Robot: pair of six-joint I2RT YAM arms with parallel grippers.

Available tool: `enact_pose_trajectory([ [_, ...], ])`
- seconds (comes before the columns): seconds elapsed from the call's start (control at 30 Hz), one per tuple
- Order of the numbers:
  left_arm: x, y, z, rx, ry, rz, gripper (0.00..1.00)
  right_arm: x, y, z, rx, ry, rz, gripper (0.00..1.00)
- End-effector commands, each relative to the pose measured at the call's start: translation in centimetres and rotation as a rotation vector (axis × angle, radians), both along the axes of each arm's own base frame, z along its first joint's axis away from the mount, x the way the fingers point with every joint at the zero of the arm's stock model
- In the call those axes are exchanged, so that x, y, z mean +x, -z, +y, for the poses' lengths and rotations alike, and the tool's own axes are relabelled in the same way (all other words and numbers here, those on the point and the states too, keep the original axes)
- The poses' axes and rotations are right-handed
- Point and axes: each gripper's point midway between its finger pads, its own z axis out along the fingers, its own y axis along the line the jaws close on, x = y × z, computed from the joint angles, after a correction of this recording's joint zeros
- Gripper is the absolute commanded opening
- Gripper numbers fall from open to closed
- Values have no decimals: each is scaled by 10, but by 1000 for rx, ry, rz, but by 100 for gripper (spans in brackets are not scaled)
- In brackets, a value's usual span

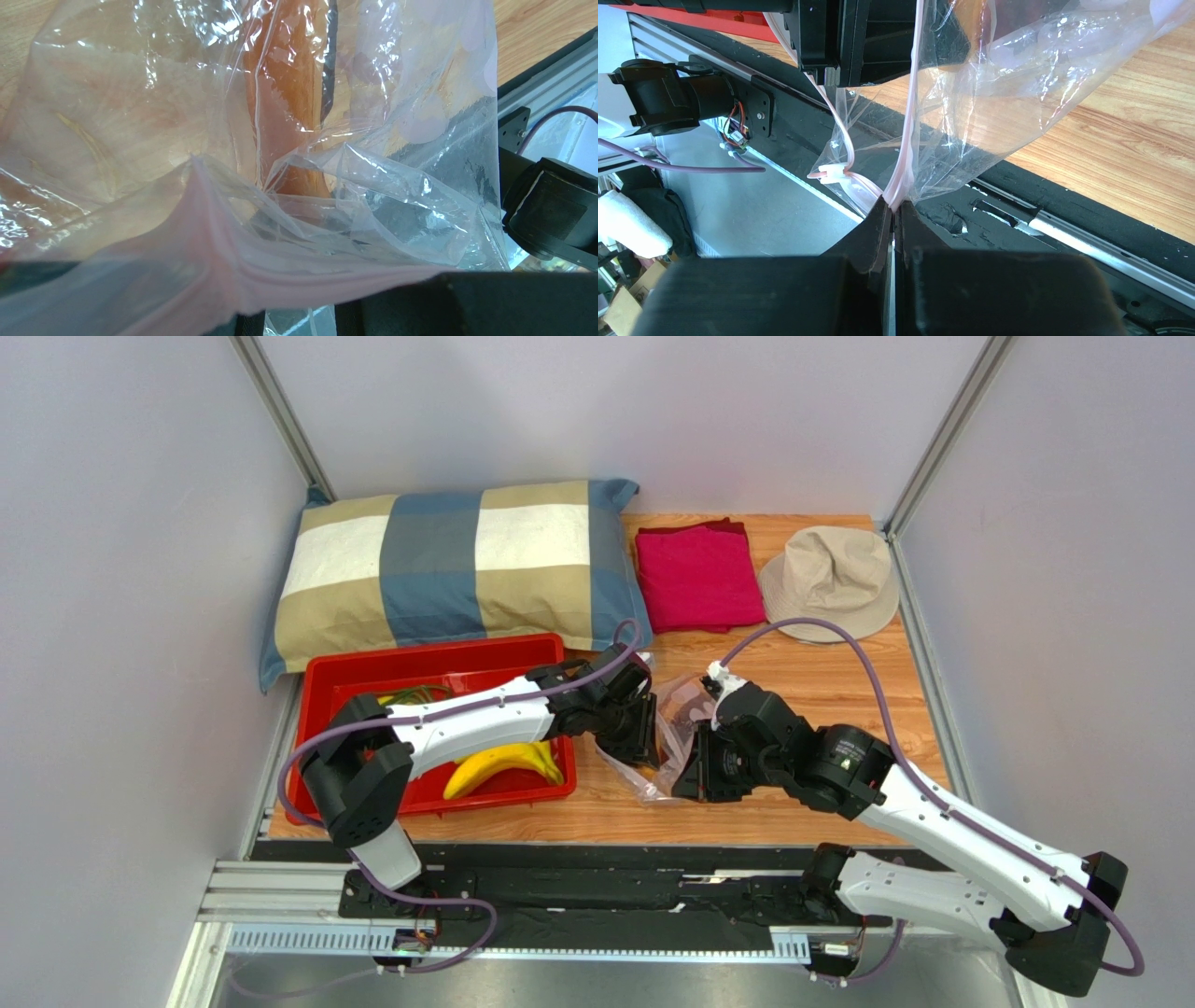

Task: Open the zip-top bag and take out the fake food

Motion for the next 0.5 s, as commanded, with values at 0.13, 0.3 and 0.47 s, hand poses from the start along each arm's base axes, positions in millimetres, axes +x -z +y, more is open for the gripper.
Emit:
enact_pose_trajectory([
  [0.13,22,-21,-1,-33,-49,-91,29,-10,-8,1,25,-56,2,0],
  [0.3,22,-23,-1,-25,-34,-93,0,-10,-5,0,13,-54,6,0],
  [0.47,17,-64,-5,-102,-20,-108,0,-9,-2,2,11,-57,14,0],
])
